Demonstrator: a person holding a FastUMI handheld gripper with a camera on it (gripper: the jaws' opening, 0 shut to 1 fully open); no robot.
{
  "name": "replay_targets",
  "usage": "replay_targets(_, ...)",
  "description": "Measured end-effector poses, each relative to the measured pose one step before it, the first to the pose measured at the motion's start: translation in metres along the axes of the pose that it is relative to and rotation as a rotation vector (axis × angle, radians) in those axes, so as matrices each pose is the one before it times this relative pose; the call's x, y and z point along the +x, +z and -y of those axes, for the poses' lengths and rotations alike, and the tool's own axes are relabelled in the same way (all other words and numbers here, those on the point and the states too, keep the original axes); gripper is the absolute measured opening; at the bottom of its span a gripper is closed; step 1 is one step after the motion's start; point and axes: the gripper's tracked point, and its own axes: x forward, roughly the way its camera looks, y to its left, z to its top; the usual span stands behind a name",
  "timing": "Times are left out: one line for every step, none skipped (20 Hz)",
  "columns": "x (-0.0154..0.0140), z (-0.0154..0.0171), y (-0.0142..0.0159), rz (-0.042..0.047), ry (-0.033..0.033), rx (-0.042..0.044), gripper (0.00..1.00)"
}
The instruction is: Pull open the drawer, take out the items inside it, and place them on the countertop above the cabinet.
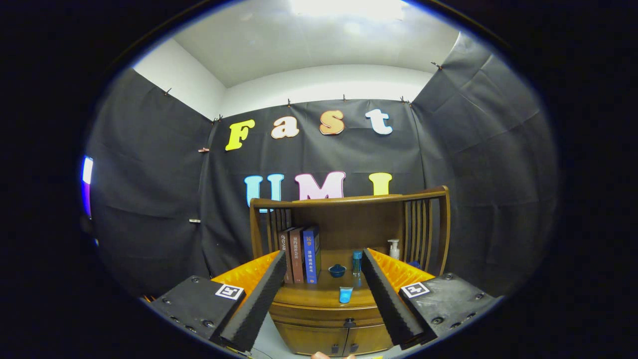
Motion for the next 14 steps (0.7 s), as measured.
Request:
replay_targets(-0.00598, -0.00265, 0.00461, -0.00820, 0.00126, 0.01208, 0.99)
replay_targets(-0.00501, -0.00226, 0.00549, -0.00979, 0.00398, 0.01088, 0.99)
replay_targets(-0.00640, 0.00040, 0.00129, -0.01275, -0.00245, 0.00513, 0.99)
replay_targets(-0.00683, 0.00096, 0.00463, 0.00012, -0.00612, 0.00620, 0.98)
replay_targets(-0.00565, -0.00132, 0.00538, 0.00817, 0.00052, 0.00257, 0.98)
replay_targets(-0.00554, -0.00264, 0.00499, 0.01252, 0.00624, -0.00744, 0.98)
replay_targets(-0.00683, -0.00093, 0.00319, 0.00982, -0.00099, -0.01377, 0.98)
replay_targets(-0.00540, 0.00236, 0.00168, 0.00898, -0.00496, -0.01564, 0.98)
replay_targets(-0.00536, 0.00121, 0.00212, 0.00785, -0.00692, -0.00672, 0.98)
replay_targets(-0.00411, -0.00041, 0.00272, 0.00656, -0.00246, 0.00215, 0.98)
replay_targets(-0.00379, -0.00096, 0.00264, 0.00333, 0.00355, 0.00913, 0.98)
replay_targets(-0.00272, -0.00105, 0.00368, 0.00169, 0.00641, 0.00685, 0.98)
replay_targets(-0.00245, 0.00026, 0.00135, -0.00060, 0.00294, 0.00091, 0.98)
replay_targets(-0.00082, 0.00301, 0.00182, 0.00241, -0.00269, -0.00275, 0.98)
